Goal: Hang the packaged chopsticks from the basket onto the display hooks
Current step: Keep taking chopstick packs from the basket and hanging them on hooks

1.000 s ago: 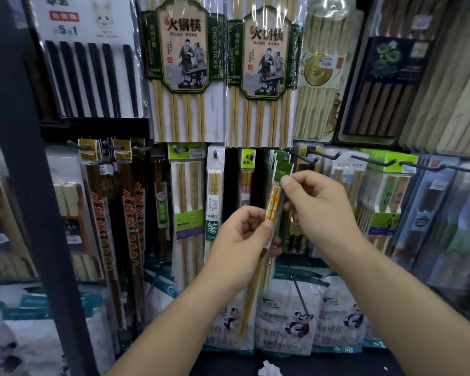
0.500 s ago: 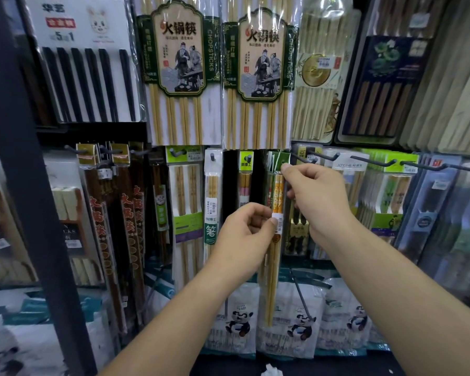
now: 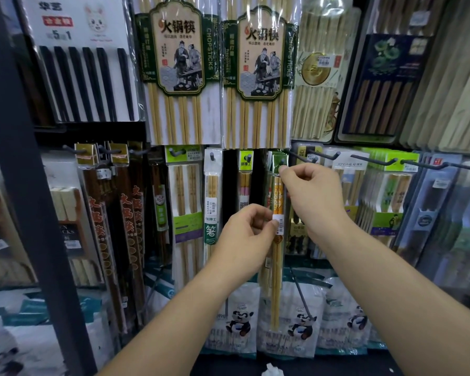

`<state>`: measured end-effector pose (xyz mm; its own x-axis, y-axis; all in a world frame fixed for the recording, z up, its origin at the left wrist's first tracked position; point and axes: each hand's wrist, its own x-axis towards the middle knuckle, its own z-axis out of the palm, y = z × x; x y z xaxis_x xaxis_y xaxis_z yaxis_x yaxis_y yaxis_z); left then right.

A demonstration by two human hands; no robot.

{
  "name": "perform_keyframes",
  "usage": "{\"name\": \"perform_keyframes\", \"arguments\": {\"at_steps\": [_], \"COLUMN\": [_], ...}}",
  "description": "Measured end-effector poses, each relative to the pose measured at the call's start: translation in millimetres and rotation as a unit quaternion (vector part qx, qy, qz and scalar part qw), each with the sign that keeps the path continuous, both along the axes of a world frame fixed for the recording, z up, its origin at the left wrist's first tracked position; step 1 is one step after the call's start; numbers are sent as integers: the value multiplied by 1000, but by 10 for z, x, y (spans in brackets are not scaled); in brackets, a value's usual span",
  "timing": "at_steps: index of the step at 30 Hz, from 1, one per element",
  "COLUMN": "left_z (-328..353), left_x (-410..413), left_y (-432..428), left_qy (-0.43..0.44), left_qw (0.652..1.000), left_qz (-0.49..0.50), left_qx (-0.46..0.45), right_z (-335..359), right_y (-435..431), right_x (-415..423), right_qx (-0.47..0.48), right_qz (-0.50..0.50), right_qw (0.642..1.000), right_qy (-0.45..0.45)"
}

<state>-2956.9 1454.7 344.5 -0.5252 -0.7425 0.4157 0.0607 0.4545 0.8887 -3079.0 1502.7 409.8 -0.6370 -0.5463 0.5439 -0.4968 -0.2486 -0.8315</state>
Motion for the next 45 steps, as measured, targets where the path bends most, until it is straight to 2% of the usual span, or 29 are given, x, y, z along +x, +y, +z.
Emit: {"name": "perform_keyframes", "arguments": {"at_steps": [2, 4, 6, 8, 10, 13, 16, 19, 21, 23, 26, 29, 33, 39, 45], "left_z": [2, 19, 29, 23, 23, 34, 6, -60, -96, -108, -49, 97, 250, 238, 242], "left_x": [-7, 12, 20, 1, -65, -225, -353, -408, -417, -409, -395, -433, -525, -627, -735], "left_y": [-18, -37, -53, -64, -68, -55, 38, 130, 142, 115, 12, -93, -195, -250, -374], "left_qy": [-45, -101, -126, -111, -73, -35, 1, 62, 76, 65, 41, 58, 88, 85, 87], "left_qw": [997, 977, 958, 965, 985, 999, 991, 973, 970, 976, 992, 996, 993, 991, 992], "left_qz": [30, 83, 121, 127, 102, 40, -33, -76, -81, -71, -17, 4, -12, -41, -22], "left_qx": [-60, -169, -228, -201, -120, 12, 131, 207, 214, 193, 114, 65, 78, 92, 92], "right_z": [-46, -103, -184, -291, -425, -623, -764, -865, -913, -894, -824, -676, -496, -566, -581], "right_y": [3, 21, 50, 74, 75, 42, -14, -66, -95, -93, -100, -137, -252, -458, -602], "right_x": [-28, -57, -96, -130, -150, -114, 33, 126, 115, 102, 24, -71, -124, -195, -222], "right_qx": [1, -2, -4, 7, 29, 79, 84, 84, 92, 88, 49, 17, -14, -18, -4], "right_qz": [-6, -9, -15, -25, -21, 68, 184, 246, 274, 281, 234, 211, 217, 241, 250], "right_qw": [1000, 1000, 999, 998, 998, 994, 975, 942, 927, 927, 957, 972, 974, 965, 965], "right_qy": [14, 29, 41, 52, 45, 18, -95, -211, -238, -234, -165, -106, -63, -97, -85]}}
